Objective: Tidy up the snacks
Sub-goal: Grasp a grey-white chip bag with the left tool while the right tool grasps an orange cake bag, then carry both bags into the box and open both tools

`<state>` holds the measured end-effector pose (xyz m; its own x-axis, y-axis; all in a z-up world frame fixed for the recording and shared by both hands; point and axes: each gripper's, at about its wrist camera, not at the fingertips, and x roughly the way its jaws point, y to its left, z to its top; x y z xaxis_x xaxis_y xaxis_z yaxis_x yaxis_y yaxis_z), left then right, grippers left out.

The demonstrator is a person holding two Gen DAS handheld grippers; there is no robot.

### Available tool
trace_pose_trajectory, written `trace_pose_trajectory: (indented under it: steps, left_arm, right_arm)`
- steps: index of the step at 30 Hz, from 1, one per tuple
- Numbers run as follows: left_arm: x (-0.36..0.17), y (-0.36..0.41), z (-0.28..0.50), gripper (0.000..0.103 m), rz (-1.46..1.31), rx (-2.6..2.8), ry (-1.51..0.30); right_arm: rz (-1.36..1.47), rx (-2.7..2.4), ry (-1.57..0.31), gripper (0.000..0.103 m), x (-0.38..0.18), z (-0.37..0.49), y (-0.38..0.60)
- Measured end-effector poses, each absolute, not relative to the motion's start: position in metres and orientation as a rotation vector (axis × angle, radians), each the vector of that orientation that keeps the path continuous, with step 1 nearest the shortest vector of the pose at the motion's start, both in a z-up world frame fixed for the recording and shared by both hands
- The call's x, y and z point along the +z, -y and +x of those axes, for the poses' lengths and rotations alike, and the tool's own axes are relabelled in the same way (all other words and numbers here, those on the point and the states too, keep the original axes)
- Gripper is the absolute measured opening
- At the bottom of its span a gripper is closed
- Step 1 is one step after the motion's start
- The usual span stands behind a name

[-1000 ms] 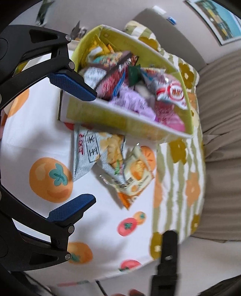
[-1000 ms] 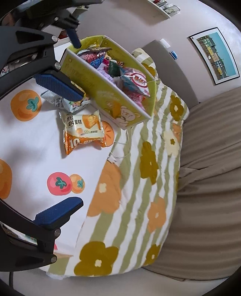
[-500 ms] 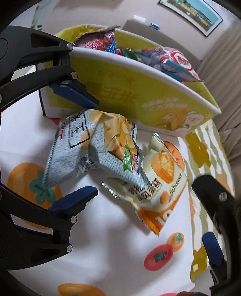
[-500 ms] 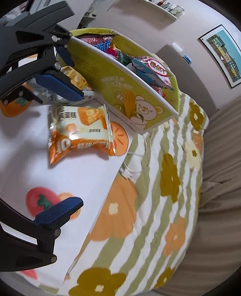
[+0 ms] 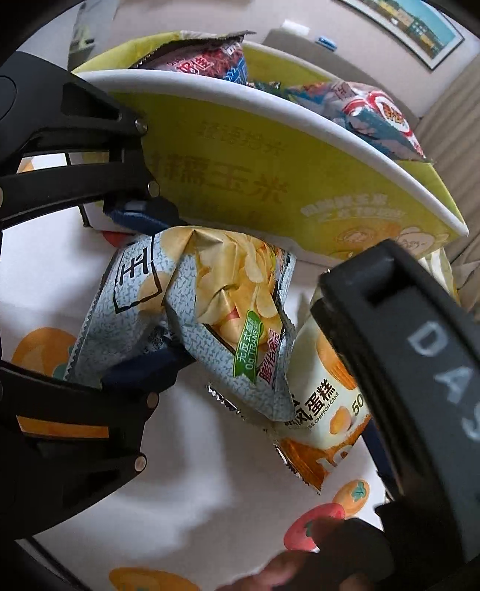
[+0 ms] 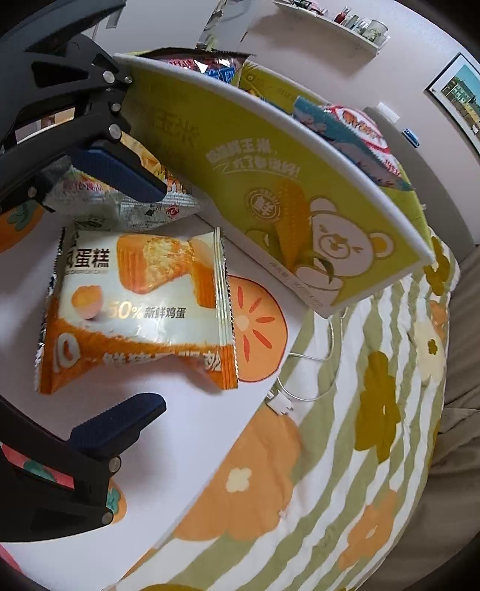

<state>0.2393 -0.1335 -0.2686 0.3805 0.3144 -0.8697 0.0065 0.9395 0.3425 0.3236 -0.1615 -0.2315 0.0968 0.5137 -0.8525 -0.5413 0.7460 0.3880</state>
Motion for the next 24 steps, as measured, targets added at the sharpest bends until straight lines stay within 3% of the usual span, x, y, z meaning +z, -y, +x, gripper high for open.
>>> trace_pose_trajectory:
  steps: [3, 7, 8, 24]
  left_arm:
    - [-0.266, 0.132, 0.238, 0.048, 0.306, 0.187, -1.174]
    - [-0.263, 0.129, 0.238, 0.045, 0.297, 0.173, -1.178]
    - [-0.262, 0.128, 0.238, 0.045, 0.295, 0.171, -1.178]
    - [-0.258, 0.135, 0.237, 0.045, 0.317, 0.115, -1.167]
  right_arm:
    - [-0.022, 0.775, -1.270, 0.096, -0.237, 0.325, 0.159]
    - [-0.018, 0.774, -1.315, 0.069, -0.248, 0.327, 0.156]
    - [-0.024, 0.767, -1.320, 0.067, -0.250, 0.326, 0.156]
    - [-0.008, 0.608, -1.287, 0.061, -0.237, 0.307, 0.217]
